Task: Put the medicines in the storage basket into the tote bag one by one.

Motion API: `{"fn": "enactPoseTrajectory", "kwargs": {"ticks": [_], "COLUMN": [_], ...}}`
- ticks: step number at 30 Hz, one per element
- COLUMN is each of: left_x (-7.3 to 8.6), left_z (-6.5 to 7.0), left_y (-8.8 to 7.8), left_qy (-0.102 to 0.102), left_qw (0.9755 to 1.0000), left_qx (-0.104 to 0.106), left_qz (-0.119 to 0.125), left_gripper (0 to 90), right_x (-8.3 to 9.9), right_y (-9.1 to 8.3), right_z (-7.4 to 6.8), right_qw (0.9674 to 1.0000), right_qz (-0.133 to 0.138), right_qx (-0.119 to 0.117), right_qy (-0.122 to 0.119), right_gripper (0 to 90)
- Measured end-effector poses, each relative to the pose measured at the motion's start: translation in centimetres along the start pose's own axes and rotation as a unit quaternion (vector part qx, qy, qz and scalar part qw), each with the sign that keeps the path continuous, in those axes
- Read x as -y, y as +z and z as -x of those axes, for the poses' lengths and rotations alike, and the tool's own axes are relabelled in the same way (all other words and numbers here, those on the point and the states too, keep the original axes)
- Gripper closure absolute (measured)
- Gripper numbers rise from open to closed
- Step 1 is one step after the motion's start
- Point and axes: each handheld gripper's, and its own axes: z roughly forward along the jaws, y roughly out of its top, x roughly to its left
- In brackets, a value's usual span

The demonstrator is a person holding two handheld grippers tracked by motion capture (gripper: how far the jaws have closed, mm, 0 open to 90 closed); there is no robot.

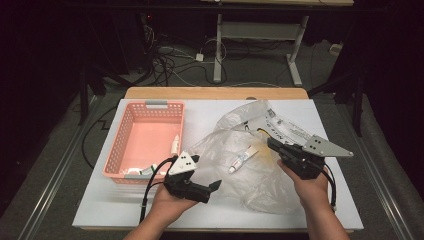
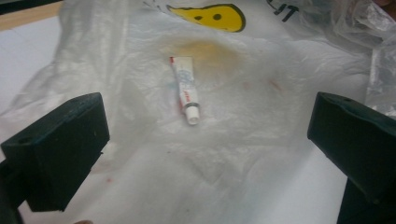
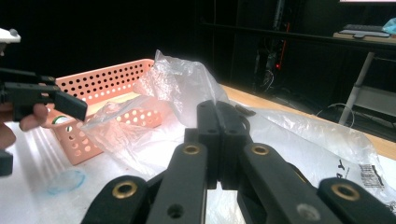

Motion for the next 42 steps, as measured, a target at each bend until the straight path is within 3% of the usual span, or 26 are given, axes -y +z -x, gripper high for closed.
{"fn": "enactPoseTrajectory", "kwargs": {"ticks": [10,18,23,31,42], "left_x": [0.8,1.6,2.1,3.2,4.3], "left_z": [-2.1,-4.3,-5.7,-7.8,-9.6], "left_y": [-2.6,-4.2,-5.5,-6.8,-8.1], "left_qy": [-0.011,-0.026,-0.04,-0.056,-0.086], "left_qw": [0.9993,0.9973,0.995,0.9907,0.9858], "left_qx": [-0.036,-0.069,-0.091,-0.123,-0.144], "left_qz": [-0.001,-0.001,0.006,-0.007,-0.013], "left_gripper": [0.0,0.0,0.0,0.0,0.0], "right_x": [0.0,0.1,0.1,0.1,0.2], "right_y": [0.1,0.1,0.0,-0.1,0.0], "right_z": [0.0,0.0,0.0,0.0,0.1], "right_qw": [1.0,1.0,1.0,1.0,1.0], "right_qz": [-0.003,-0.004,-0.003,-0.002,-0.003], "right_qx": [0.001,0.002,0.003,0.004,0.003], "right_qy": [-0.001,0.0,0.0,0.001,-0.002], "right_gripper": [90.0,90.0,90.0,90.0,90.0]}}
